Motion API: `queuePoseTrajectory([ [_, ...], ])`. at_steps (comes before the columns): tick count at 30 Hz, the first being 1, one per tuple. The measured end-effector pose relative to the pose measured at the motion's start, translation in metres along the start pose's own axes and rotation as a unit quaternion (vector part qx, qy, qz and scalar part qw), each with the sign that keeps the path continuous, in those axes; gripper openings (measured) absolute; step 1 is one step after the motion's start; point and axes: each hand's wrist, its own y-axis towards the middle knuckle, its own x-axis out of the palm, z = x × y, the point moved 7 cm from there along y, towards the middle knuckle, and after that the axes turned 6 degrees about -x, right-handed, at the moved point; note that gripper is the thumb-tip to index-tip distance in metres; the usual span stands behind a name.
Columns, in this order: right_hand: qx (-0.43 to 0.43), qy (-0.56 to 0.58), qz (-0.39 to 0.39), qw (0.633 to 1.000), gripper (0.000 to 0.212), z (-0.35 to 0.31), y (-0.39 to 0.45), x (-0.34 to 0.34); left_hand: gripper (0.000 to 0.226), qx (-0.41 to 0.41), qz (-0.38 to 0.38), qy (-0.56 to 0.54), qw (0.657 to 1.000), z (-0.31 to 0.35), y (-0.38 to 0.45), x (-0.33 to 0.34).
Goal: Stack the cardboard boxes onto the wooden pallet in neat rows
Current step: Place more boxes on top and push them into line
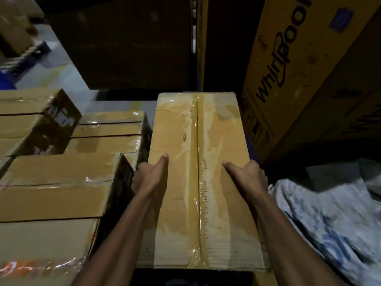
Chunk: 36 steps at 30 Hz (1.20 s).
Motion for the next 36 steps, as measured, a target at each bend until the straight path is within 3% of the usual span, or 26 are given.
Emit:
queuePoseTrajectory([
  [9,-0.05,0.0,-0.02,0.999,0.078,-0.088,0.122,0.022,0.08,0.013,0.023,-0.044,0.999,0.091,0.086,0.009],
  [12,-0.047,0.007,-0.033,0.998,0.084,-0.111,0.164,0.045,0.081,0.029,0.018,-0.054,0.998,0.114,0.127,0.02],
  [17,-0.044,0.003,-0.036,0.998,0.092,-0.16,0.237,0.083,0.063,0.048,0.047,-0.029,0.997,0.164,0.204,0.031],
  [23,-0.068,-0.004,-0.037,0.997,0.074,-0.227,0.31,0.112,0.061,0.058,0.064,-0.028,0.996,0.223,0.275,0.02],
  [27,-0.116,-0.028,-0.052,0.992,0.079,-0.268,0.346,0.137,0.083,0.061,0.07,-0.027,0.995,0.241,0.309,0.01],
  [36,-0.222,-0.075,-0.148,0.961,0.088,-0.36,0.396,0.214,0.082,-0.016,0.117,-0.064,0.991,0.233,0.374,-0.016],
])
